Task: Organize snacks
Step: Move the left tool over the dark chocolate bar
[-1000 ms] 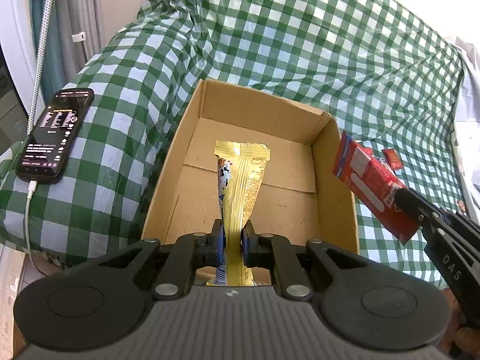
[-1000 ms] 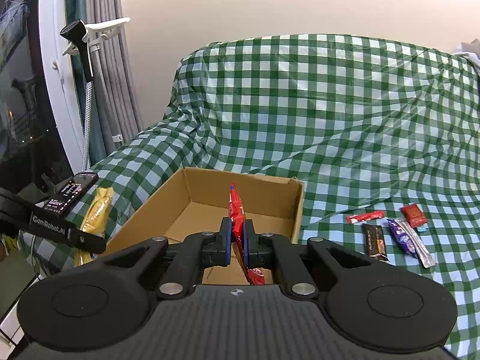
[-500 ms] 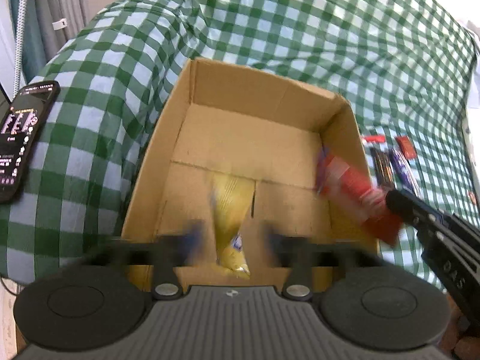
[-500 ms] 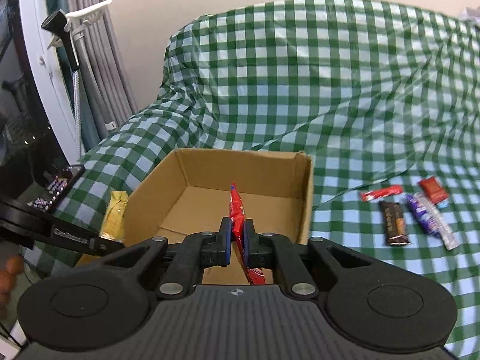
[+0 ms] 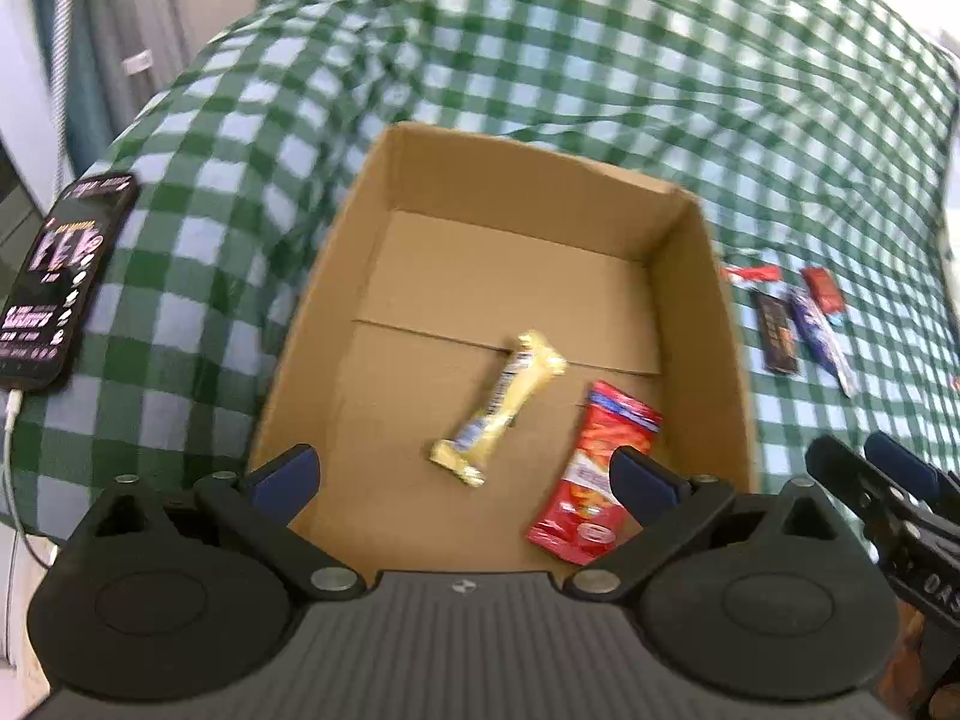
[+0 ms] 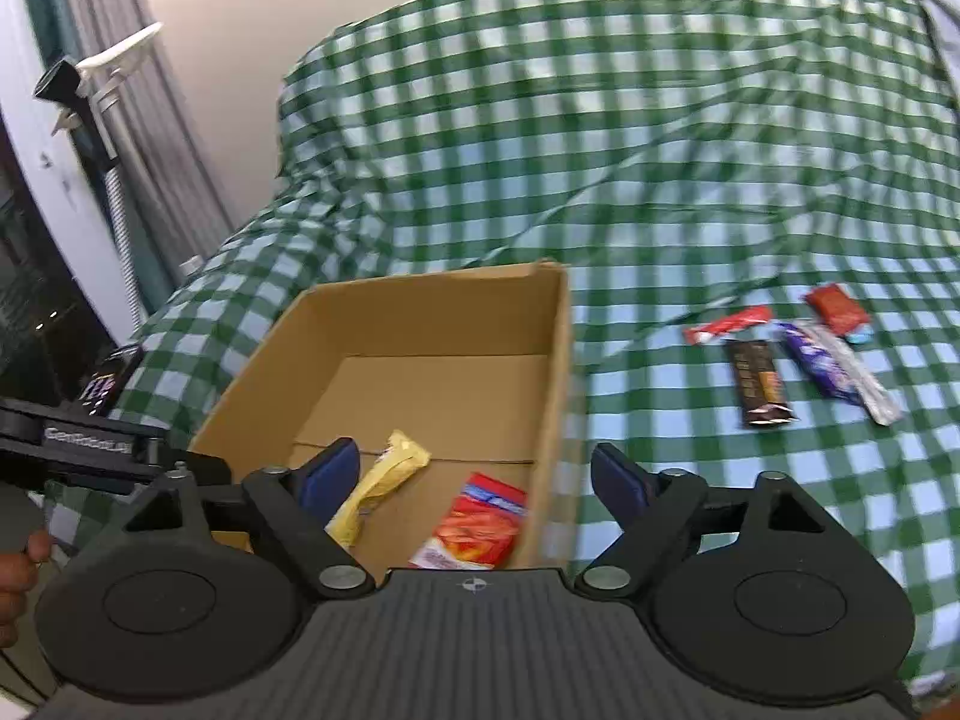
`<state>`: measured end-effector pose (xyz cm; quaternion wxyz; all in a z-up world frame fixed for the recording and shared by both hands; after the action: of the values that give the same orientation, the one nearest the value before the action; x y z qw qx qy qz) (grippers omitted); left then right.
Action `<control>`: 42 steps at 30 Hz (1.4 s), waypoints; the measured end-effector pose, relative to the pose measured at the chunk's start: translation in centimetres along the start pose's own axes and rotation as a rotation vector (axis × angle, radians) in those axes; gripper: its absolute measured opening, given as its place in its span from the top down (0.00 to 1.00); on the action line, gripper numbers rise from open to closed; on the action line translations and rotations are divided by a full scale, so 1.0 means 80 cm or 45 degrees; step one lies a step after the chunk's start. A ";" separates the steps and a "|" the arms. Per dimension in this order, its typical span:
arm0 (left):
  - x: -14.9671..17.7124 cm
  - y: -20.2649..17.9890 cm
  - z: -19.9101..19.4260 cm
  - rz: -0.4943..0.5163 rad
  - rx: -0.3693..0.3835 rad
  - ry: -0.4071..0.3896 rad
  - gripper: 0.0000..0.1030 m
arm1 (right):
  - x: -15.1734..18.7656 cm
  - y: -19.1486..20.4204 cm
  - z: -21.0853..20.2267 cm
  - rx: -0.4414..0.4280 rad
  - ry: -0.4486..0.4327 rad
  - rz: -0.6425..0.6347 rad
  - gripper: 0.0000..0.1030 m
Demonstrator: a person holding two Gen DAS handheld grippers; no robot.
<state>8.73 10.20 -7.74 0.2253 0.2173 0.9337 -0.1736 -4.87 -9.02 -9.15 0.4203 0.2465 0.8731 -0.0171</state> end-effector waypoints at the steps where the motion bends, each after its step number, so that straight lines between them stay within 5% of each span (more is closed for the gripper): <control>1: -0.001 -0.012 0.001 0.024 0.013 0.000 0.00 | 0.000 -0.008 -0.003 0.015 -0.005 0.010 0.15; 9: -0.014 -0.139 0.033 0.221 0.136 0.021 0.00 | -0.009 -0.109 -0.034 0.212 -0.105 0.113 0.04; 14: -0.030 -0.246 0.109 0.346 0.198 0.057 0.00 | -0.014 -0.216 -0.029 0.438 -0.164 0.206 0.01; 24: -0.047 -0.336 0.337 0.405 0.162 0.268 0.00 | 0.009 -0.432 0.106 0.858 -0.012 0.428 0.01; 31: -0.043 -0.336 0.447 0.491 0.082 0.290 0.00 | 0.021 -0.488 0.204 0.884 -0.044 0.419 0.01; 35: -0.058 -0.332 0.461 0.465 0.130 0.163 0.00 | 0.014 -0.493 0.253 0.866 -0.097 0.320 0.01; 37: -0.059 -0.332 0.466 0.515 0.162 0.108 0.00 | 0.021 -0.498 0.283 0.867 -0.037 0.312 0.00; 42: -0.048 -0.328 0.465 0.588 0.248 -0.133 0.00 | 0.017 -0.487 0.282 0.901 -0.055 0.277 0.00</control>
<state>11.96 -28.90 -31.10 0.2848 0.4363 0.8254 -0.2175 -6.53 -48.05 -31.64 0.3268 0.4676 0.7728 -0.2781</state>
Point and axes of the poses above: each gripper's, at about its wrist camera, not at the fingertips, and z roughly the way its jaws point, y to its left, x to its underside, the point moved 6 cm from there along z, roughly the way its jaws point, and after that the axes turned 12 degrees about x, right-handed, at the moved point
